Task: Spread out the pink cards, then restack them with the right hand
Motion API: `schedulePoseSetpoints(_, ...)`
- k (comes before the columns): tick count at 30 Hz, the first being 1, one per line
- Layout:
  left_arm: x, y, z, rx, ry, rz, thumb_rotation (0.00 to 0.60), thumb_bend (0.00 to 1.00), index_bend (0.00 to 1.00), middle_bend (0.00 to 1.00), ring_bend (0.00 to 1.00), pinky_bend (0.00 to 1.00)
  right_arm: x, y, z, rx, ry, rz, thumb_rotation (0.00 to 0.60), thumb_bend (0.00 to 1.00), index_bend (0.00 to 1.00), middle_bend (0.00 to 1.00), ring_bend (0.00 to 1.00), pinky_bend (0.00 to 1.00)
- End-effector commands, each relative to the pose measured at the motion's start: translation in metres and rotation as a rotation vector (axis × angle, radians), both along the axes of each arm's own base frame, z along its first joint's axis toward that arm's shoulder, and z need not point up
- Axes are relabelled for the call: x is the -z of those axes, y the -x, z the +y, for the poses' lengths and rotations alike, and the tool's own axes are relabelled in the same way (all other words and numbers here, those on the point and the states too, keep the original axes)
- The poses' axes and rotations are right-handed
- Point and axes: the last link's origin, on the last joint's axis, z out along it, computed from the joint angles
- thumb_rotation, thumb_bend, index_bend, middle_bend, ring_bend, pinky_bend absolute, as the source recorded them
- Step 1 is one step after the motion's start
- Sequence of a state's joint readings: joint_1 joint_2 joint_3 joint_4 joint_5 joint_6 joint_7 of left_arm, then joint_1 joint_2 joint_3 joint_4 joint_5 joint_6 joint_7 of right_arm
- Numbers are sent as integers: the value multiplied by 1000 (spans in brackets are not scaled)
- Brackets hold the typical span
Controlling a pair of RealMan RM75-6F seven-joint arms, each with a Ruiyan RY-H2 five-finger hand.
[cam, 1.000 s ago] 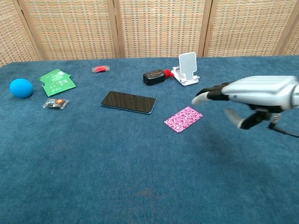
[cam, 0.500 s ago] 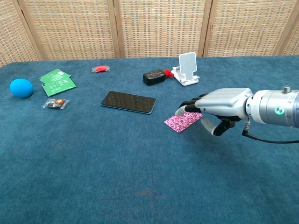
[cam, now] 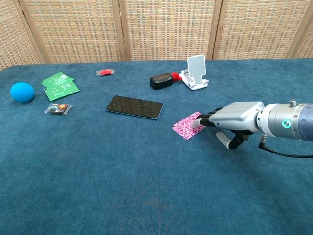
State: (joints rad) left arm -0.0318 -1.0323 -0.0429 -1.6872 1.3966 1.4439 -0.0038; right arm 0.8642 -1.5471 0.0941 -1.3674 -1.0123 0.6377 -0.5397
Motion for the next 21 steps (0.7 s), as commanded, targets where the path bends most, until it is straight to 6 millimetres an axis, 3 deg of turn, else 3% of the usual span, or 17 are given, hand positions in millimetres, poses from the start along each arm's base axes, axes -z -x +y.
schedulePoseSetpoints(1, 0, 1, 0, -1, 0, -1, 600, 0, 0, 0, 0, 0, -4, 5, -2, 13, 10, 32, 600, 1000, 57, 76, 5, 106)
schedulePoseSetpoints(10, -1, 0, 0, 3, 0, -7, 600, 0, 0, 0, 0, 0, -27, 22, 13, 53, -24, 140, 600, 1000, 110, 131, 25, 116)
schedulePoseSetpoints(21, -1, -2, -2, 15, 2, -13, 600, 0, 0, 0, 0, 0, -41, 26, 41, 81, -96, 199, 600, 1000, 118, 137, 28, 118)
